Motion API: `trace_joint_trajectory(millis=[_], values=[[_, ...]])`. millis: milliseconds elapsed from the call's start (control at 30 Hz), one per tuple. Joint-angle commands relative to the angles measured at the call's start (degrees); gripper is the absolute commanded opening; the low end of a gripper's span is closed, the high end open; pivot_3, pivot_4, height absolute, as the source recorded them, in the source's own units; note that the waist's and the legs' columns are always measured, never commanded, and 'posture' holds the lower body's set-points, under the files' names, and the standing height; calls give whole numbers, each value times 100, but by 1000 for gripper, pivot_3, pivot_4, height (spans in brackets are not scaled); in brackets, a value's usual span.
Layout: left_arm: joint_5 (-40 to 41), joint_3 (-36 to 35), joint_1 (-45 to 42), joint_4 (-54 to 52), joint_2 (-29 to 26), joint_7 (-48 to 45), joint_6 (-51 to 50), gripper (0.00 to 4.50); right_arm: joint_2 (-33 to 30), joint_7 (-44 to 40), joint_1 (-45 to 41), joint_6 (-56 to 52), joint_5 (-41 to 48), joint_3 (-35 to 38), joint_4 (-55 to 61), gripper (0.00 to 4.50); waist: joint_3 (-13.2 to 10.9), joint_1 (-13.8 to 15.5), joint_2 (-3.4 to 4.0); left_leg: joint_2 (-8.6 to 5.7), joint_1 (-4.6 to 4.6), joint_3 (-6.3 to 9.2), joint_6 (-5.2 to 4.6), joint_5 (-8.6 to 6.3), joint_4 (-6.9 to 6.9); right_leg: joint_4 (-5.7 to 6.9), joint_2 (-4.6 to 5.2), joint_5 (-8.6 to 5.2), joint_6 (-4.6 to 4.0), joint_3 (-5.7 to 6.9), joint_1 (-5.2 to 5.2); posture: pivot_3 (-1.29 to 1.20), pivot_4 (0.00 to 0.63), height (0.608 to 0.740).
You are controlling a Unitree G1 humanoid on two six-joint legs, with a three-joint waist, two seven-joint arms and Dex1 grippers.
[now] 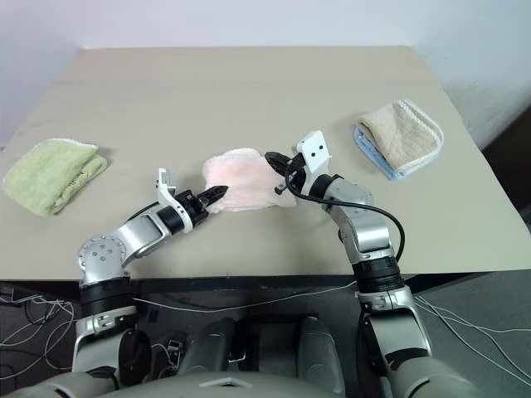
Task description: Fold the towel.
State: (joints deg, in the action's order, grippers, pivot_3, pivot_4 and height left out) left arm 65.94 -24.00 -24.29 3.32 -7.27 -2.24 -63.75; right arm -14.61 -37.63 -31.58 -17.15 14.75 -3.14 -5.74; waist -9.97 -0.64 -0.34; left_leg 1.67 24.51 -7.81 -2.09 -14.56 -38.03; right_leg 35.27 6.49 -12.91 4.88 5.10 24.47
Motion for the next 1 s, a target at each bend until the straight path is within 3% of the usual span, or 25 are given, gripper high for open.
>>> trace_joint_trajectory(millis=[33,267,500,667,767,967,1000], values=[[287,-182,10,-192,77,59,143,12,-31,5,-52,57,54,57,249,0,0,-1,0,0,0,0,0,0,0,0,0,0,0,0,0,0,150,740],[575,-911,-272,-443,-112,89,1149,12,-94,35,-27,22,63,110,330,0,-2,-20,-2,4,1,0,1,0,0,0,-2,0,0,-1,4,0,150,740],[202,-1807,-1037,-30,-1412,-538,2768,12,-109,23,-38,26,43,61,343,0,-6,-28,-7,6,3,-4,1,0,3,-5,-6,0,-1,-1,6,0,150,740],[-47,-2660,-730,922,-2402,-721,3493,12,-89,-5,28,8,34,-18,396,0,-6,-58,-7,8,2,-8,1,0,6,-5,-7,0,0,-2,9,0,150,740],[-93,-2843,-311,1302,-2504,-822,3541,12,-61,-24,56,-2,31,-74,410,0,-5,-33,-8,6,3,-9,1,-1,6,-6,-5,0,0,-1,9,0,150,740],[38,-3112,475,1386,-2175,-702,3589,12,-95,-105,50,25,2,-195,396,0,-2,3,-43,4,4,-3,17,-11,5,-4,2,0,-1,1,8,0,150,740],[56,-3141,574,1330,-2110,-675,3587,311,-101,-113,39,23,3,-195,382,0,0,-1,-47,4,5,-2,18,-12,5,-3,4,0,-1,3,9,0,150,740]])
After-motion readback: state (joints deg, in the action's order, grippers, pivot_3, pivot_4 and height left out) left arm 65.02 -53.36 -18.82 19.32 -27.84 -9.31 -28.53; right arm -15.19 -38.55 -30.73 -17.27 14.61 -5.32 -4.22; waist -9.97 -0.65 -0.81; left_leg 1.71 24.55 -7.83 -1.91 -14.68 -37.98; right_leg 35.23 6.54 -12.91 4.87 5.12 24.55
